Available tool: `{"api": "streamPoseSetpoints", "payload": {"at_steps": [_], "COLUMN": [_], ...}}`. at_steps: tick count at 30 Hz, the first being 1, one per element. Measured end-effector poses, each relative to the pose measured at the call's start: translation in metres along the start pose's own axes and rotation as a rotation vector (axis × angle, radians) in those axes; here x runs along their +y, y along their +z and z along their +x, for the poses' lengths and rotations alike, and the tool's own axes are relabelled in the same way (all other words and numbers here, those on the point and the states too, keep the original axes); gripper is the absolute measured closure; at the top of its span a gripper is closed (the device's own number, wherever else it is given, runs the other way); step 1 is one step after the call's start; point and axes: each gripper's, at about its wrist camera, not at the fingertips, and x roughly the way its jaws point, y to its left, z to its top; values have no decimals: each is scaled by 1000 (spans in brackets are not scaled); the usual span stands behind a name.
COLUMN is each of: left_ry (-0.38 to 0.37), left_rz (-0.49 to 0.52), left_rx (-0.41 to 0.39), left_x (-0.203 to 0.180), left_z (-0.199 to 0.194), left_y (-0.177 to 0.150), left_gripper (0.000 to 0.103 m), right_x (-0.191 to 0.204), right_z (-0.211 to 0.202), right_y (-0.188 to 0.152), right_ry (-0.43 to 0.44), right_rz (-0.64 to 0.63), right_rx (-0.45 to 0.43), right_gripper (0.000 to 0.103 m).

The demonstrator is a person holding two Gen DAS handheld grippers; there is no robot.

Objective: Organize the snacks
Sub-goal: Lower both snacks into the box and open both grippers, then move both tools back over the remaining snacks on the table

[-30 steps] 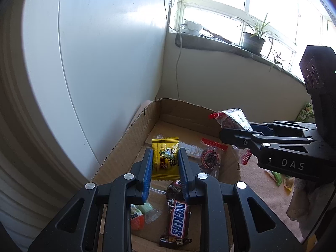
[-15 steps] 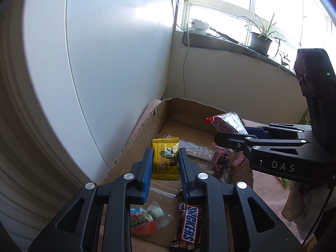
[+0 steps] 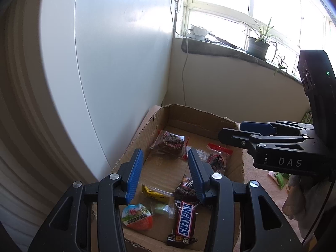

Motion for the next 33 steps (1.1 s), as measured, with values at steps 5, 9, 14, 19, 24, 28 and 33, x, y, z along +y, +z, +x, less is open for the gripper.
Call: {"api": "streamPoseSetpoints", "payload": {"at_steps": [5, 9, 14, 19, 24, 28, 33], "left_ry": [-4, -11, -29, -59, -105, -142, -186], "left_rz": [6, 17, 27, 40, 53, 64, 88], "left_rx": [-12, -21, -24, -18, -6, 13, 41], "left_x": [-8, -15, -26, -43, -63, -81, -105], "left_z": [-10, -16, -23, -25, -27, -25, -20], "left_y": [-1, -2, -3, -8, -15, -22, -29], "left_gripper": [60, 60, 60, 58, 58, 58, 58], "right_x": [-1, -5, -14, -31, -61, -91, -128], "right_z": [-18, -32, -51, -80, -109, -130, -152], "right_y": [-3, -7, -14, -31, -56, -82, -113], "right_ry": [-16, -31, -50, -76, -129, -170, -228], "right_rz": [-2, 5, 18, 39, 63, 112, 178], "right_rx": [-30, -44, -73, -91, -91, -85, -67], "right_gripper": [29, 28, 12, 12, 12, 12, 12]}}
